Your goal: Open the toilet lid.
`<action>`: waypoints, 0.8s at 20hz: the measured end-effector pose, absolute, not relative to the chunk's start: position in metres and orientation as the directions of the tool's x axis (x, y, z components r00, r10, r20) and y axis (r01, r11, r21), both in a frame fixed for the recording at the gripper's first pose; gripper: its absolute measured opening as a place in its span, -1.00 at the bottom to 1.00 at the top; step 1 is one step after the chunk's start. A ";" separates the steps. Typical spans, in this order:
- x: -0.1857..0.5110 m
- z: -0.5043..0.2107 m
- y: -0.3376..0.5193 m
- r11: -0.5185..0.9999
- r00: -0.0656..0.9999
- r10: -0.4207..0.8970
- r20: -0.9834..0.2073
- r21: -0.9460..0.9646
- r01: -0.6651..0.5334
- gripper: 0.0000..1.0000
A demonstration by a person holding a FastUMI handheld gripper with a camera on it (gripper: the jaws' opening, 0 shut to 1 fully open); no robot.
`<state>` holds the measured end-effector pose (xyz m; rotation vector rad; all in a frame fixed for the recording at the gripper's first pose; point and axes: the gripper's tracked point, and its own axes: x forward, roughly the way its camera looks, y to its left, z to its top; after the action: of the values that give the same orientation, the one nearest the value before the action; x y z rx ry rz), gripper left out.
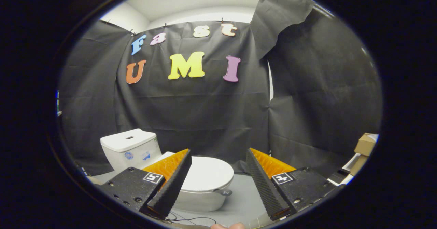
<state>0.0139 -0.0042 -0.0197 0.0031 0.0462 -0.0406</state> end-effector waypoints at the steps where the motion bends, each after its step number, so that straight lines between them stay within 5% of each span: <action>1: 0.015 -0.021 -0.005 0.999 0.998 -0.044 -0.050 -0.003 0.044 1.00; 16: 0.083 -0.053 -0.003 0.998 0.990 -0.066 -0.126 -0.023 0.064 1.00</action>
<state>0.0834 -0.0031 -0.0535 -0.0187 0.1269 -0.0652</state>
